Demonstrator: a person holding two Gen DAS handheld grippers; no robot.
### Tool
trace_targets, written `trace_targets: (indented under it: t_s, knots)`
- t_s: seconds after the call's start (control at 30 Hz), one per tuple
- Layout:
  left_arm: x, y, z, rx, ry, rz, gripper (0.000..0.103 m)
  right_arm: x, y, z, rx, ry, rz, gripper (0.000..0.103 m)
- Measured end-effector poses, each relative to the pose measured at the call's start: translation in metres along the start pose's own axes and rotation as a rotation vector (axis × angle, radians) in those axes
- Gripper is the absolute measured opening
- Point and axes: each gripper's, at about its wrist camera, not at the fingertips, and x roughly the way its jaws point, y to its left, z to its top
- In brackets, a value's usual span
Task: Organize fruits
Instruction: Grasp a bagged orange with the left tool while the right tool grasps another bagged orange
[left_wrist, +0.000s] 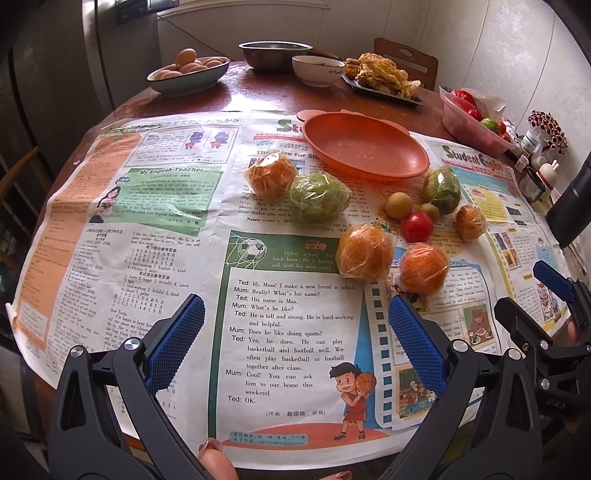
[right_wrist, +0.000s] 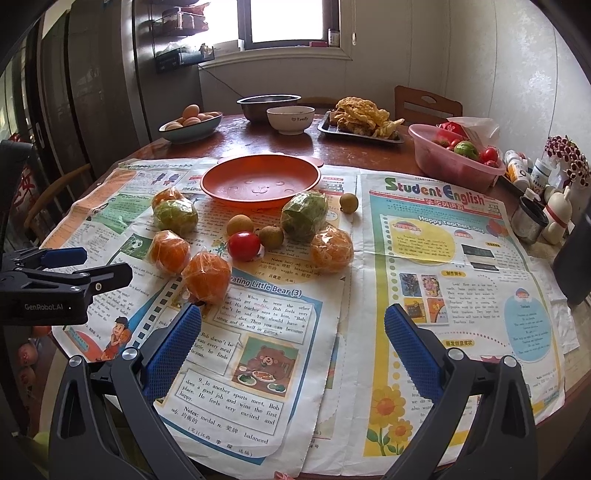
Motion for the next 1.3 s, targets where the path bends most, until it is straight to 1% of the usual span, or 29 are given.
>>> trace_targets:
  t_s: [0.3,0.37,0.43,0.57,0.6,0.67,0.7,0.77,0.8,0.83,0.87,0.9,0.93,1.03,1.07,1.1,1.2,1.23,1.3]
  knots:
    - [0.019,0.003,0.015,0.013,0.048,-0.071,0.094,0.032,0.015,0.004,-0.045,0.058,0.029,0.099]
    - [0.024,0.002,0.018,0.022,0.061,-0.076,0.094,0.037,0.019,0.005,-0.057,0.064,0.039,0.099]
    - [0.026,0.0,0.021,0.032,0.063,-0.108,0.094,0.042,0.025,0.008,-0.074,0.062,0.059,0.099]
    - [0.029,-0.003,0.027,0.042,0.068,-0.135,0.094,0.048,0.034,0.013,-0.104,0.058,0.086,0.098]
    - [0.03,-0.005,0.028,0.048,0.068,-0.14,0.094,0.05,0.036,0.014,-0.116,0.058,0.091,0.097]
    - [0.032,-0.007,0.03,0.057,0.072,-0.156,0.093,0.055,0.039,0.015,-0.123,0.061,0.098,0.081]
    - [0.033,-0.008,0.031,0.058,0.079,-0.163,0.09,0.056,0.04,0.015,-0.123,0.067,0.113,0.071]
    - [0.035,-0.008,0.033,0.057,0.089,-0.185,0.085,0.061,0.043,0.016,-0.135,0.077,0.113,0.066]
    - [0.036,-0.009,0.034,0.057,0.091,-0.188,0.083,0.062,0.043,0.016,-0.135,0.076,0.124,0.061]
    - [0.036,-0.009,0.034,0.057,0.092,-0.194,0.083,0.063,0.043,0.016,-0.134,0.077,0.135,0.055]
    - [0.037,-0.01,0.035,0.06,0.094,-0.2,0.08,0.063,0.044,0.017,-0.137,0.077,0.145,0.052]
    - [0.038,-0.011,0.036,0.061,0.095,-0.207,0.074,0.064,0.045,0.017,-0.143,0.071,0.157,0.045]
    - [0.039,-0.012,0.036,0.062,0.1,-0.215,0.072,0.064,0.045,0.017,-0.148,0.07,0.161,0.04]
    - [0.042,-0.014,0.036,0.065,0.111,-0.233,0.064,0.063,0.043,0.017,-0.153,0.07,0.173,0.039]
    - [0.043,-0.015,0.036,0.067,0.113,-0.238,0.059,0.063,0.042,0.017,-0.152,0.07,0.174,0.039]
    - [0.044,-0.016,0.036,0.07,0.115,-0.243,0.056,0.062,0.04,0.017,-0.15,0.069,0.173,0.039]
    - [0.048,-0.022,0.035,0.082,0.128,-0.254,0.051,0.06,0.034,0.017,-0.141,0.071,0.169,0.039]
    - [0.049,-0.023,0.034,0.085,0.131,-0.254,0.048,0.059,0.031,0.017,-0.137,0.069,0.166,0.039]
    - [0.05,-0.027,0.034,0.103,0.127,-0.237,0.04,0.056,0.027,0.018,-0.128,0.064,0.164,0.039]
